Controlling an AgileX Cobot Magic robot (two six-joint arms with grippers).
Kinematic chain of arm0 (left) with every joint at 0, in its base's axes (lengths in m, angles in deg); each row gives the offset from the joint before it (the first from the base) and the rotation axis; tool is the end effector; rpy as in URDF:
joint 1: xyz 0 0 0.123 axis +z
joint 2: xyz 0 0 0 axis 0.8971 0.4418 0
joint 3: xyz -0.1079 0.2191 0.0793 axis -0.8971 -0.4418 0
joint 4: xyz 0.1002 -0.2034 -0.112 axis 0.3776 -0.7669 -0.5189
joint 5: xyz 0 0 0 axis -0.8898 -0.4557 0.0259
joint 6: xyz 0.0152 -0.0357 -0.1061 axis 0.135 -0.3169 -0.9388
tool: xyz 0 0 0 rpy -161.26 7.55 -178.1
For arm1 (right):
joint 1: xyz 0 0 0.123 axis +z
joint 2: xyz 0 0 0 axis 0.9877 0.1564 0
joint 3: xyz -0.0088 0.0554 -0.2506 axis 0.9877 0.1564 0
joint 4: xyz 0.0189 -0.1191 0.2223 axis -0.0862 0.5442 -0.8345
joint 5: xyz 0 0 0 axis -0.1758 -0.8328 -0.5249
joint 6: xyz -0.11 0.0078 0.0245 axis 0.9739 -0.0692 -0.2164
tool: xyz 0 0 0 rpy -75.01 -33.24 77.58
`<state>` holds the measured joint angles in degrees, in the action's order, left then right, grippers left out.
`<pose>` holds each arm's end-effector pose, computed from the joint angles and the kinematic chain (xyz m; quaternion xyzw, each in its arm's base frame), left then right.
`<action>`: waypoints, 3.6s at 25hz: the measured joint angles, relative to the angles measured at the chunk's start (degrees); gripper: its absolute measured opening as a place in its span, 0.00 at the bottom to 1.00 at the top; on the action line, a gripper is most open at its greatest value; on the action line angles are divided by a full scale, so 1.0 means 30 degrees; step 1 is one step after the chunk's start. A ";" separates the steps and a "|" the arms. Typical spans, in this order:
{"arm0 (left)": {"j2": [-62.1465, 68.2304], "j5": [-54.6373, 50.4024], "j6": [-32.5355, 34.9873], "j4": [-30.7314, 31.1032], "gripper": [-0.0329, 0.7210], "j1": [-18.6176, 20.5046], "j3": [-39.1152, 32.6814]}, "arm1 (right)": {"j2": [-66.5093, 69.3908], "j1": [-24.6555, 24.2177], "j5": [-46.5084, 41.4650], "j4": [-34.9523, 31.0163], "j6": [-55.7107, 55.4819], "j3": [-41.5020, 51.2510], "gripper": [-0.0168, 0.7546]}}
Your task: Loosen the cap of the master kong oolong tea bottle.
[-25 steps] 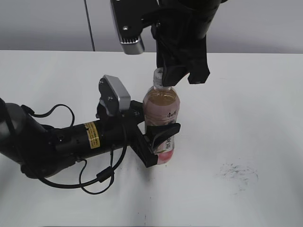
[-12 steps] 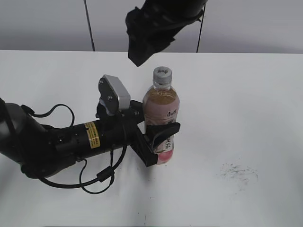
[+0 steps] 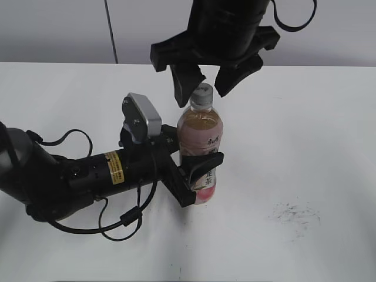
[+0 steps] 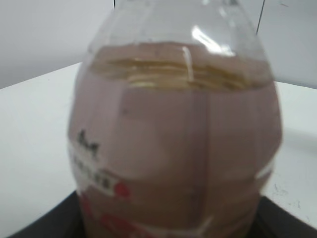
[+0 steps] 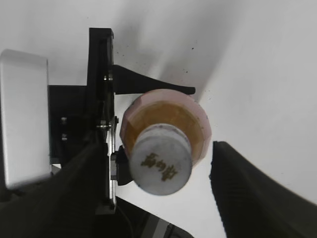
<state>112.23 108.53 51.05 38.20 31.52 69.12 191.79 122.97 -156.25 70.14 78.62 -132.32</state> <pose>0.2602 -0.2387 0.0678 0.3955 0.6382 -0.3762 0.5429 0.2893 0.2656 0.2582 -0.2706 0.9505 0.0829 0.1285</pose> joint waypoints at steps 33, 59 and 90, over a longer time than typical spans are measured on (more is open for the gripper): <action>0.0000 -0.0040 -0.0044 -0.0022 0.55 0.0000 0.0000 | -0.2850 -0.3062 -0.0061 0.1496 0.6819 -0.0046 0.37; 0.0000 -0.0007 -0.0044 -0.0085 0.55 0.0000 0.0000 | 0.1012 -0.6842 1.1885 -0.2247 0.2638 1.4219 0.73; -0.4803 -0.0240 -0.0161 -0.0218 0.79 0.3544 -0.4978 | -0.1330 -0.6842 1.0587 -0.2157 0.2619 1.4234 0.74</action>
<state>97.82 107.81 50.56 37.54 42.16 54.19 187.80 102.45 -124.49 63.67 86.48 -89.62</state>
